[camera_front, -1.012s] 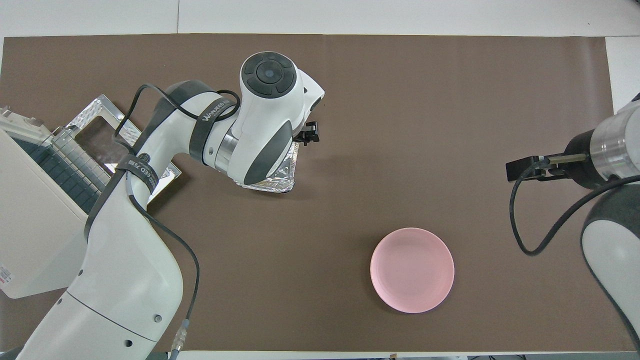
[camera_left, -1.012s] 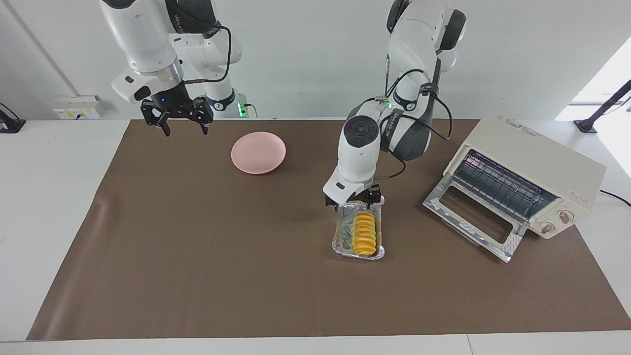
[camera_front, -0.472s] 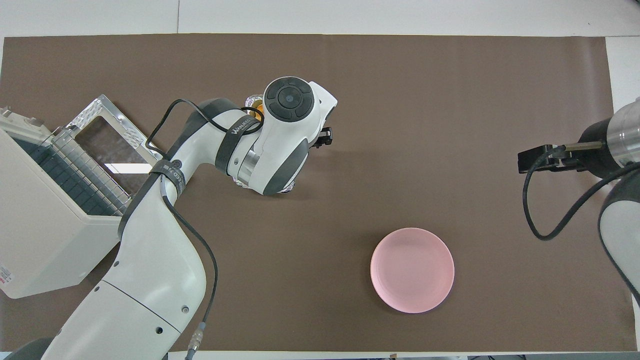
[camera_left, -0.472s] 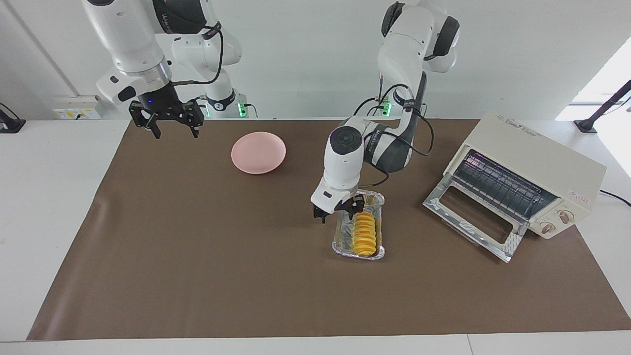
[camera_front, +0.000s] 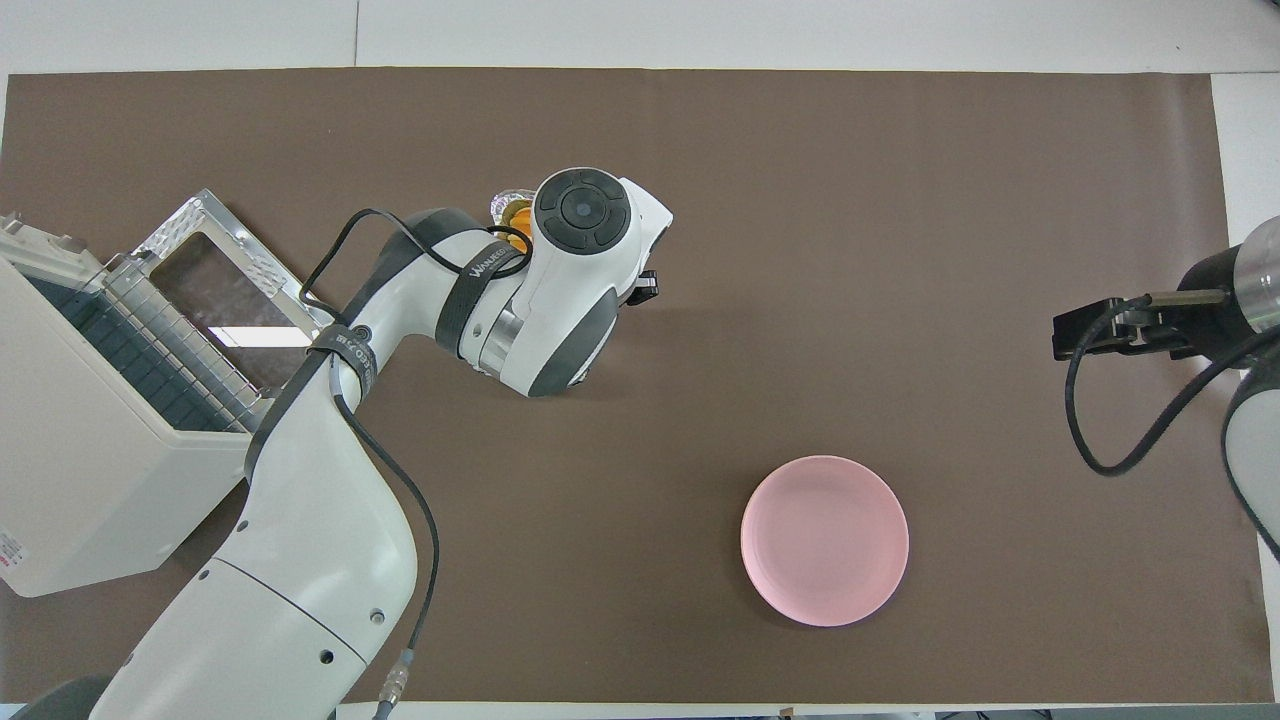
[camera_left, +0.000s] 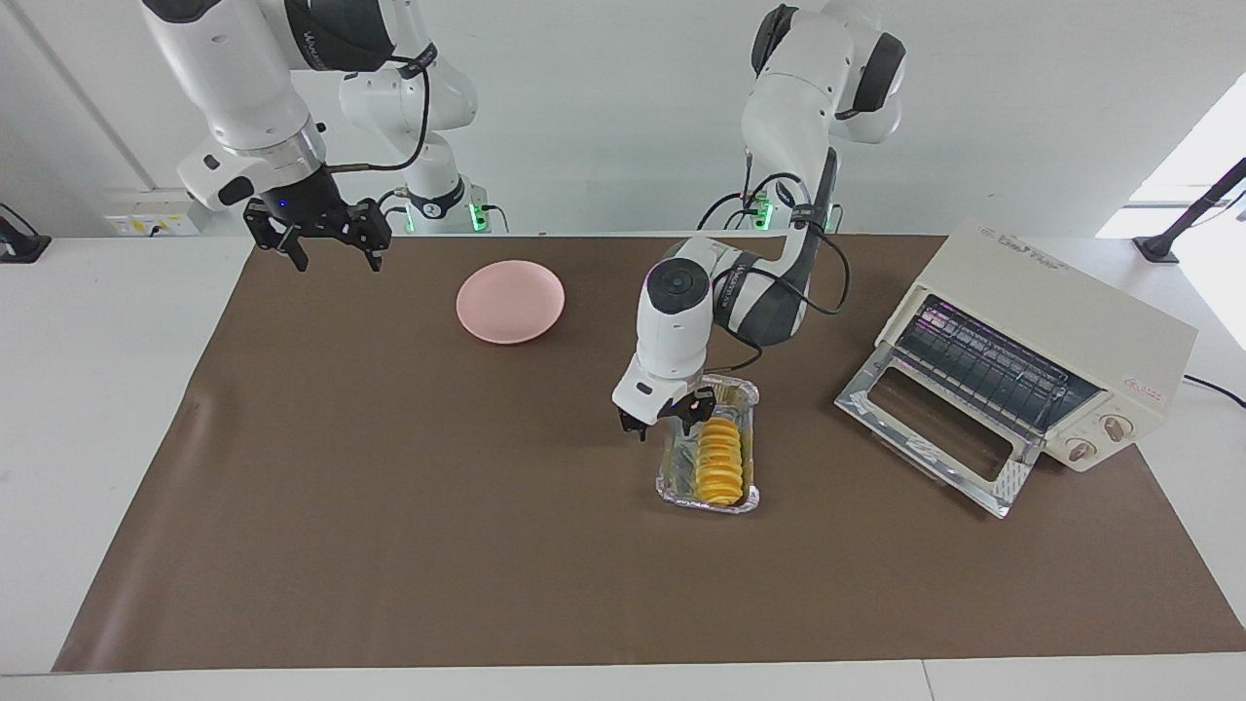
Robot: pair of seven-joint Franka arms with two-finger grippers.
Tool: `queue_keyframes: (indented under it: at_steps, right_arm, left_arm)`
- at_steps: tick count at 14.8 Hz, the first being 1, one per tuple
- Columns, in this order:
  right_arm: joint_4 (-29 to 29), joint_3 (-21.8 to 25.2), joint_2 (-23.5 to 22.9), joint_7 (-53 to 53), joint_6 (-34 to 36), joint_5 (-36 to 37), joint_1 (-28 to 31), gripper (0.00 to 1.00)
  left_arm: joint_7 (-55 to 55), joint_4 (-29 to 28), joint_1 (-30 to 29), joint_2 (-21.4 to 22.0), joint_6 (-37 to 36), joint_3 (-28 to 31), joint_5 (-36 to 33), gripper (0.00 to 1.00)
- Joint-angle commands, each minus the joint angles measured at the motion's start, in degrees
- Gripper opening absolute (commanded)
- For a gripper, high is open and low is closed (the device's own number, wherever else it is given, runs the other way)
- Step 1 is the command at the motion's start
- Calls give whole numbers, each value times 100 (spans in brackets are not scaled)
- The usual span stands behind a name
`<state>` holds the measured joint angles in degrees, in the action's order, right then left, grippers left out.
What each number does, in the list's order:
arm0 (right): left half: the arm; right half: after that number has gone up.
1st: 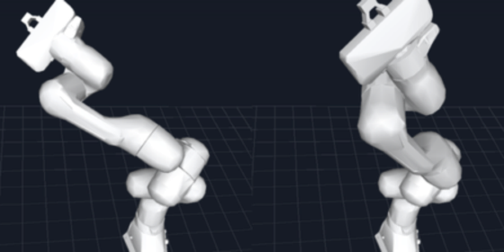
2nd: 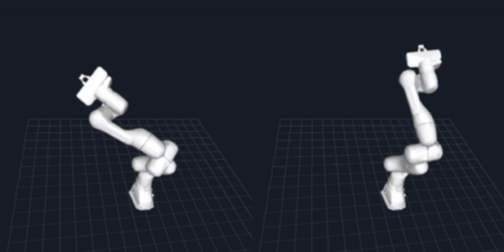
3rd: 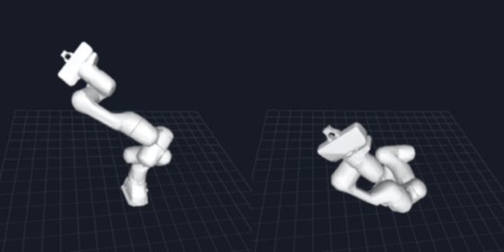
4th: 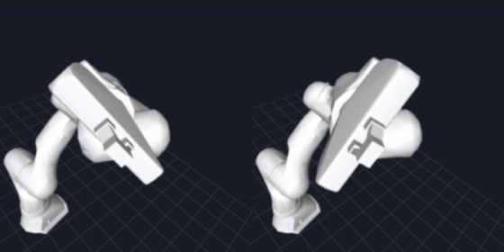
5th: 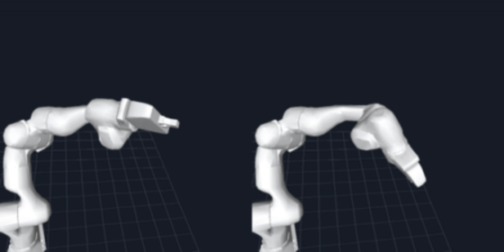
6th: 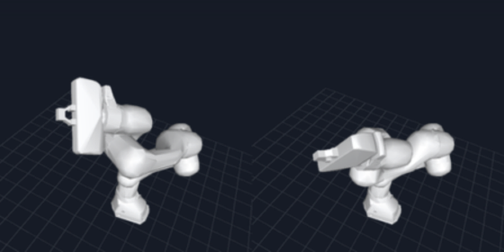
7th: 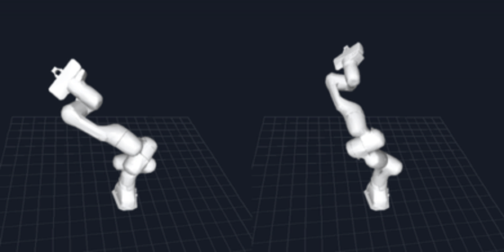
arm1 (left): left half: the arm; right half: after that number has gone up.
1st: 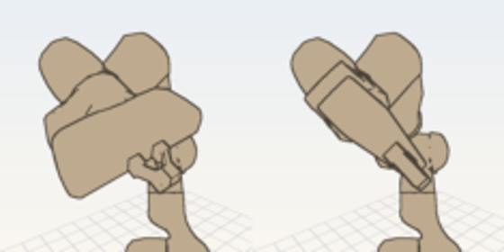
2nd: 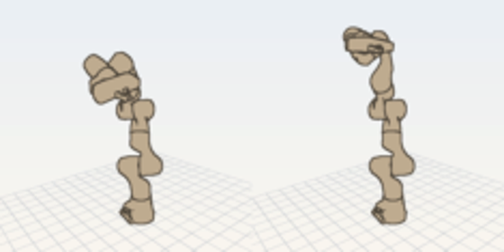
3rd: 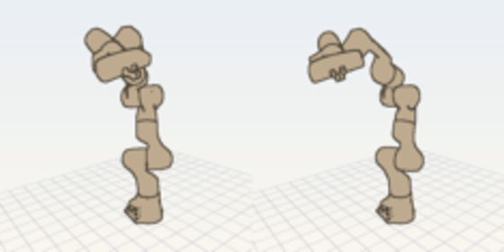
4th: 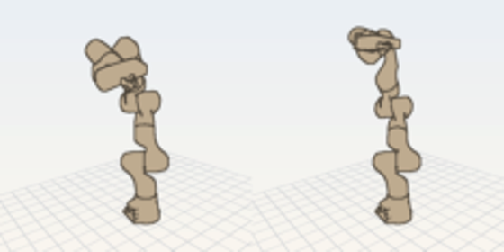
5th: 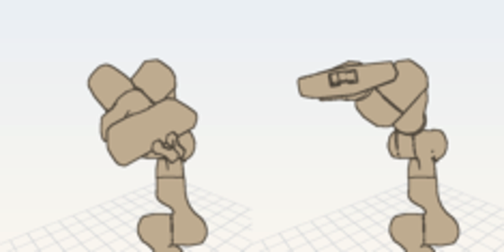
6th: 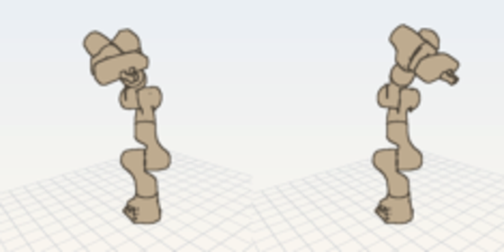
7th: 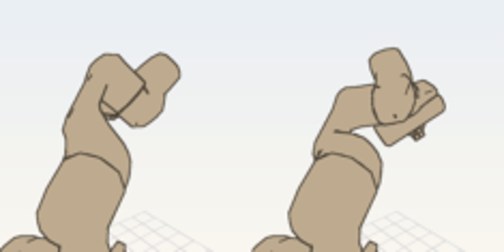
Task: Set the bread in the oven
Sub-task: 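Grasp the foil tray with the left gripper and lift it toward the oven, then lower the tray into the oven and open the left gripper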
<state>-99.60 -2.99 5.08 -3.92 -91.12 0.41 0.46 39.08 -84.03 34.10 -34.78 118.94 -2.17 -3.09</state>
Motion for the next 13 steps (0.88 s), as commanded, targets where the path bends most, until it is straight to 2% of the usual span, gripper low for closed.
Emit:
queue_keyframes:
  at_steps: [1,4,7,9,11,13]
  right_arm:
    - [28,-70,10,155,77,-6,112,100]
    - [28,-70,19,155,94,3,112,100]
    - [28,-70,19,155,94,3,112,100]
    - [28,-70,19,155,94,-6,112,100]
    - [28,-70,19,164,94,-6,103,100]
    - [28,-70,19,163,94,-6,112,100]
  left_arm:
    - [100,-184,9,130,138,67,53,0]
    - [100,61,-79,121,-194,102,465,0]
    - [109,781,-280,103,-1256,181,660,0]
    - [109,941,-500,374,-1889,348,739,0]
    - [109,942,-755,647,-2225,506,705,0]
    - [161,941,-818,727,-2568,917,678,0]
